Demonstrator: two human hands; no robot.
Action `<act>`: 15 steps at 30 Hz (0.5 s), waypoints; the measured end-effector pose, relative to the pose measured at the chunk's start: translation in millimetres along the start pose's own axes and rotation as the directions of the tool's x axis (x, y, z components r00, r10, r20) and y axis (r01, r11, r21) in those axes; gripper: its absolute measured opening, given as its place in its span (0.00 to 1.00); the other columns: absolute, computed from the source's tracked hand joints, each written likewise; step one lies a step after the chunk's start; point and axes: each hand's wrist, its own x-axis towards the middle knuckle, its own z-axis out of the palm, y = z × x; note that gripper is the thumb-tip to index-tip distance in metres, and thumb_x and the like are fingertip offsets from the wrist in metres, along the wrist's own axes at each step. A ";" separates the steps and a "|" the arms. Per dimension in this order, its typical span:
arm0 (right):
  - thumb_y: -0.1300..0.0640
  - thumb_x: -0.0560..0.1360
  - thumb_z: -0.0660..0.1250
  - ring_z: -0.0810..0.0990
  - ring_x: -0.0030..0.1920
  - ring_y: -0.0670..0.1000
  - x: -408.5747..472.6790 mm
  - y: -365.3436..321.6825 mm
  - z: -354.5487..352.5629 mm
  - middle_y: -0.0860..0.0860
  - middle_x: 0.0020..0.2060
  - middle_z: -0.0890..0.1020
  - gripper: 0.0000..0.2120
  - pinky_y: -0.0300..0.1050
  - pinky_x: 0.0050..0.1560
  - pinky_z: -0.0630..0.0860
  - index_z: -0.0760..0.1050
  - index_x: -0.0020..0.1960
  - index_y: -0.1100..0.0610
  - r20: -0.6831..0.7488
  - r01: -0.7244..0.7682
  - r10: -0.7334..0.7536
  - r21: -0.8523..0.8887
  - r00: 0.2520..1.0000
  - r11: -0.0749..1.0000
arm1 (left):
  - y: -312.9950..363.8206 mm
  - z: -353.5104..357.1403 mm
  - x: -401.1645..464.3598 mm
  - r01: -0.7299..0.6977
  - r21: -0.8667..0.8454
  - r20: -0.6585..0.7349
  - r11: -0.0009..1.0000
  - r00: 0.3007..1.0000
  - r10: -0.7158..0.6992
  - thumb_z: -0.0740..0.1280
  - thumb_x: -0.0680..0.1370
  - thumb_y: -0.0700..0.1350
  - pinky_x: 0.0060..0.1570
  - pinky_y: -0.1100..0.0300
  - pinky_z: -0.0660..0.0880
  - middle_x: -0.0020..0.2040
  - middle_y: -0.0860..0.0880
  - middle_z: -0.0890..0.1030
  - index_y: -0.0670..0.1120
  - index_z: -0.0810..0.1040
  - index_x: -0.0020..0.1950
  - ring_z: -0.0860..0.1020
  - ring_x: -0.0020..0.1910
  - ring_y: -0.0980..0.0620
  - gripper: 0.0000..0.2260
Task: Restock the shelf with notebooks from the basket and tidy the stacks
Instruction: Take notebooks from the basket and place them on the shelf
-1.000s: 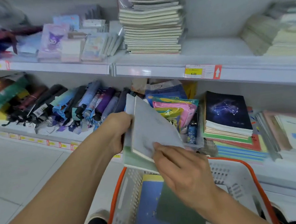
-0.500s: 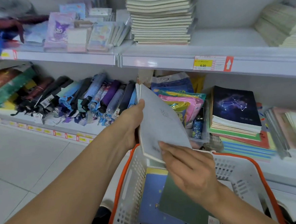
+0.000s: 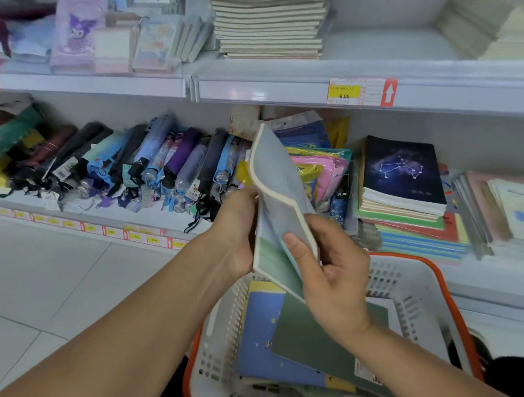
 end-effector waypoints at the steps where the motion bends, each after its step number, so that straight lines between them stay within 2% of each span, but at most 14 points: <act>1: 0.63 0.78 0.69 0.80 0.38 0.47 1.9 0.9 -0.1 0.45 0.40 0.83 0.07 0.43 0.39 0.76 0.81 0.52 0.53 -0.001 -0.051 0.051 0.037 0.999 0.998 | -3.1 0.2 0.9 -0.005 0.018 -0.019 1.000 1.000 0.006 0.59 0.79 0.54 0.60 0.46 0.74 0.59 0.38 0.79 0.41 0.77 0.66 0.77 0.55 0.41 0.23; 3: 0.64 0.79 0.68 0.82 0.42 0.51 6.5 3.4 -2.2 0.48 0.43 0.85 0.10 0.45 0.43 0.78 0.82 0.55 0.53 -0.014 -0.134 0.137 0.115 0.990 0.984 | -7.1 -0.9 3.0 -0.013 0.059 -0.044 0.998 0.999 0.016 0.63 0.74 0.50 0.54 0.45 0.77 0.56 0.40 0.78 0.42 0.78 0.63 0.77 0.52 0.42 0.21; 5: 0.65 0.79 0.67 0.83 0.46 0.56 10.5 6.5 -4.1 0.53 0.45 0.86 0.11 0.51 0.47 0.79 0.82 0.54 0.51 -0.038 -0.213 0.224 0.191 0.974 0.958 | -10.2 -1.7 2.7 -0.012 0.156 -0.082 0.988 0.996 0.026 0.62 0.68 0.41 0.43 0.49 0.80 0.50 0.42 0.78 0.40 0.79 0.59 0.78 0.47 0.42 0.21; 7: 0.64 0.79 0.68 0.80 0.44 0.54 10.1 11.8 -4.0 0.58 0.43 0.84 0.09 0.51 0.46 0.77 0.83 0.52 0.52 -0.034 -0.265 0.277 0.206 0.960 0.942 | -16.0 -0.9 1.2 0.027 0.266 -0.087 0.964 0.996 -0.003 0.59 0.64 0.31 0.43 0.50 0.80 0.46 0.40 0.79 0.36 0.78 0.59 0.79 0.46 0.40 0.24; 9: 0.63 0.78 0.68 0.80 0.44 0.52 9.3 13.0 -1.3 0.56 0.43 0.85 0.08 0.49 0.45 0.76 0.83 0.52 0.52 -0.043 -0.303 0.318 0.205 0.947 0.930 | -24.7 0.9 0.5 0.064 0.318 -0.118 0.946 0.993 -0.028 0.56 0.67 0.24 0.42 0.51 0.80 0.44 0.38 0.82 0.32 0.77 0.56 0.82 0.45 0.39 0.21; 11: 0.64 0.78 0.68 0.81 0.45 0.50 16.8 11.8 -2.5 0.52 0.44 0.86 0.07 0.47 0.48 0.78 0.82 0.53 0.56 -0.110 -0.371 0.418 0.297 0.902 0.880 | -28.1 -0.5 -0.3 0.095 0.297 -0.185 0.950 0.982 -0.040 0.54 0.76 0.24 0.32 0.53 0.78 0.34 0.41 0.83 0.34 0.77 0.47 0.81 0.34 0.44 0.13; 12: 0.64 0.79 0.67 0.82 0.46 0.51 24.5 11.6 -6.0 0.52 0.45 0.86 0.06 0.48 0.49 0.79 0.81 0.53 0.59 -0.150 -0.426 0.511 0.386 0.846 0.818 | -26.6 -2.1 -0.2 0.114 0.272 -0.212 0.956 0.976 -0.057 0.55 0.78 0.26 0.31 0.53 0.77 0.31 0.42 0.82 0.36 0.76 0.44 0.79 0.31 0.46 0.12; 13: 0.64 0.79 0.66 0.82 0.47 0.53 33.9 12.8 -11.2 0.54 0.47 0.86 0.06 0.50 0.52 0.80 0.80 0.54 0.60 -0.171 -0.480 0.625 0.500 0.761 0.721 | -23.8 -3.6 -0.2 0.123 0.243 -0.240 0.962 0.969 -0.063 0.55 0.80 0.29 0.33 0.51 0.75 0.31 0.42 0.81 0.36 0.75 0.44 0.77 0.31 0.46 0.11; 15: 0.63 0.80 0.66 0.83 0.50 0.57 53.8 16.0 -25.2 0.56 0.51 0.85 0.06 0.57 0.55 0.81 0.78 0.56 0.61 -0.172 -0.537 0.808 0.667 0.563 0.516 | -15.1 -4.6 -1.6 0.108 0.171 -0.282 0.979 0.958 -0.056 0.56 0.82 0.32 0.38 0.48 0.73 0.38 0.41 0.77 0.36 0.73 0.50 0.75 0.34 0.44 0.07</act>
